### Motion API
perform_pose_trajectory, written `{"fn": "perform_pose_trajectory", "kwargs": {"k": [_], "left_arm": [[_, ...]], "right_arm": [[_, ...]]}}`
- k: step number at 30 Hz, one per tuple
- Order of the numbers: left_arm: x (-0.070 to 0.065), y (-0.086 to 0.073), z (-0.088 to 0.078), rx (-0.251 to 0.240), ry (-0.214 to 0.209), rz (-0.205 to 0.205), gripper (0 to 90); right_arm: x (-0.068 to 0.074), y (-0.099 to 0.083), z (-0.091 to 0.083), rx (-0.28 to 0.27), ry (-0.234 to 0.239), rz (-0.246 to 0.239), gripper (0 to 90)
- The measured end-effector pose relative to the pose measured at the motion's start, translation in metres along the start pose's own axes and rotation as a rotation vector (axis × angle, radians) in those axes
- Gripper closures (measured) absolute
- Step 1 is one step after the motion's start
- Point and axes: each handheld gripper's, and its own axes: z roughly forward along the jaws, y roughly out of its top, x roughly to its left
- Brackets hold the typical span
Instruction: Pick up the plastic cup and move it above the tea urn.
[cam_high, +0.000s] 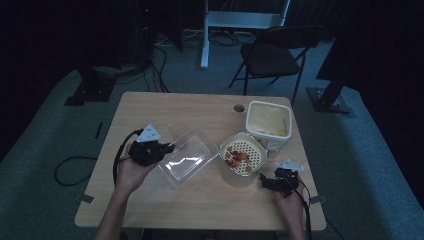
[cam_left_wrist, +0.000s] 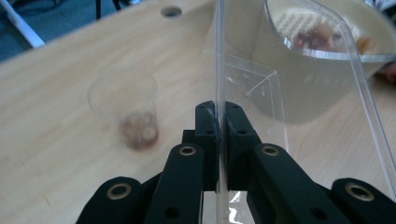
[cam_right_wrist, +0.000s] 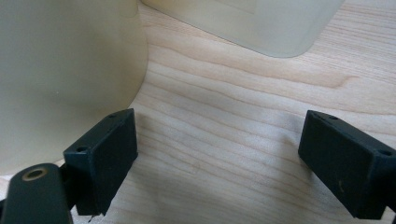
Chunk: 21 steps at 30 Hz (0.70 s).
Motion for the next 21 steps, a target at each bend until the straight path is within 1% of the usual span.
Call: {"fn": "perform_pose_trajectory", "kwargs": {"k": [2,4,5,6,9,10,11,12,14,15,16,17,18,19,20,21], "left_arm": [[0.002,0.016,0.001,-0.017,0.002,0.013,87.3],[0.004,0.026,0.004,-0.024,-0.003,0.019,87.3],[0.004,0.026,0.004,-0.024,-0.003,0.019,87.2],[0.005,0.035,0.008,-0.028,-0.007,0.024,87.2],[0.007,0.044,0.013,-0.028,-0.012,0.027,87.2],[0.009,0.053,0.019,-0.031,-0.020,0.026,87.2],[0.009,0.058,0.023,-0.032,-0.022,0.027,87.2],[0.009,0.058,0.023,-0.032,-0.022,0.027,87.2],[0.009,0.064,0.028,-0.036,-0.032,0.027,87.2],[0.007,0.072,0.038,-0.033,-0.039,0.033,87.2],[0.005,0.076,0.042,-0.029,-0.040,0.037,87.2],[0.005,0.076,0.042,-0.029,-0.040,0.037,87.2],[0.004,0.079,0.046,-0.029,-0.047,0.039,87.2],[0.002,0.086,0.055,-0.033,-0.062,0.039,87.2],[0.001,0.090,0.059,-0.034,-0.064,0.040,87.1],[0.001,0.090,0.059,-0.034,-0.064,0.040,87.1]], "right_arm": [[0.000,0.000,0.000,-0.001,-0.001,-0.002,11.3],[0.000,0.000,0.000,-0.001,-0.001,-0.002,11.3],[0.000,0.000,0.000,-0.001,-0.001,-0.002,11.3],[0.000,0.000,0.000,-0.001,-0.001,-0.002,11.3],[0.000,0.000,0.000,-0.001,-0.001,-0.002,11.3],[0.000,0.000,0.000,-0.001,-0.001,-0.002,11.3],[0.000,0.000,0.000,-0.001,-0.001,-0.002,11.3],[0.000,0.000,0.000,-0.001,-0.001,-0.002,11.3],[0.000,0.000,0.000,-0.001,-0.001,-0.002,11.3],[0.000,0.000,0.000,-0.001,-0.001,-0.002,11.3],[0.000,0.000,0.000,-0.002,-0.001,-0.003,11.3],[0.000,0.000,0.000,-0.001,-0.001,-0.004,11.3],[0.000,0.000,0.000,-0.001,-0.001,-0.005,11.3],[0.000,0.000,0.000,-0.001,-0.001,-0.005,11.3],[0.000,0.000,0.000,-0.001,-0.001,-0.005,11.3],[0.000,0.000,0.000,-0.001,-0.001,-0.005,11.3]]}}
